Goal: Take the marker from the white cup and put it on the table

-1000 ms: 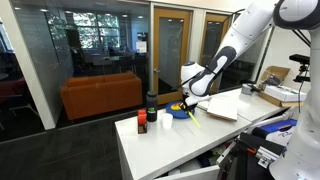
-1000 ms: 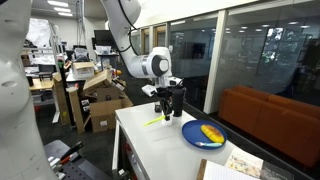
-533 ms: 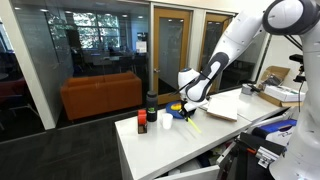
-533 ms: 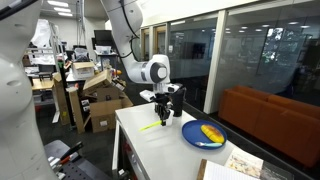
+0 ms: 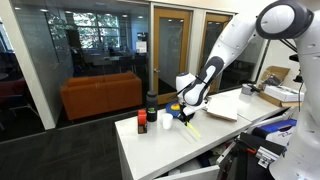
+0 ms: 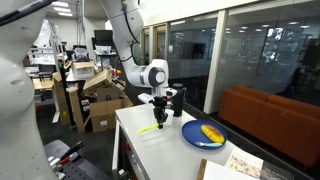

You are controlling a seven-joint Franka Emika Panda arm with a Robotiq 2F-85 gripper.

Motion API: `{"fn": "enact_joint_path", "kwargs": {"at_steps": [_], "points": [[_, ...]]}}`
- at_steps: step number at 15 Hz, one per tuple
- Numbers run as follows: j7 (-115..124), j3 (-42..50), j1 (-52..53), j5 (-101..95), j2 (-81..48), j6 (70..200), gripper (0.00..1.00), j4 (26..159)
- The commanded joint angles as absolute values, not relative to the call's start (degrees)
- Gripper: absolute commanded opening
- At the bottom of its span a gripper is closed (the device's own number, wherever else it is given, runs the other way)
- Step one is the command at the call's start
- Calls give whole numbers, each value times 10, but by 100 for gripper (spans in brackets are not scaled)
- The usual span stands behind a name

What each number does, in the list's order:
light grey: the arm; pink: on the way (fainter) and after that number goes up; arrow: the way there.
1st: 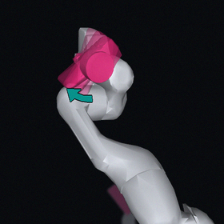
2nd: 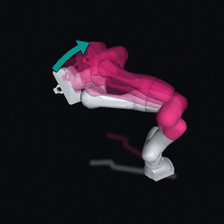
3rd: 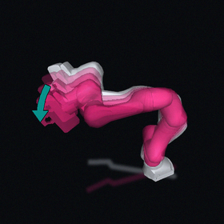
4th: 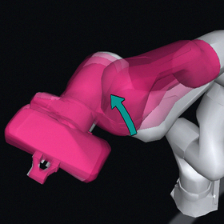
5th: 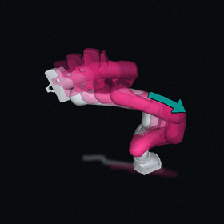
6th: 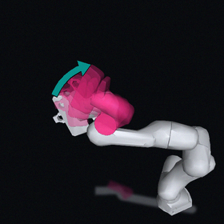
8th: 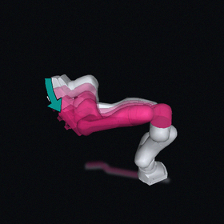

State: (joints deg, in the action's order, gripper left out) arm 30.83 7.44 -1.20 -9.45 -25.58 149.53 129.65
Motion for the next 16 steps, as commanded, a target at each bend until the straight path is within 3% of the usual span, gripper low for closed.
{"fn": "enact_joint_path", "kwargs": {"at_steps": [1,16], "points": [[292,91,7,-74,-276,1504,4,1283],[291,112,46,-59,-327,1568,4,1279]]}}
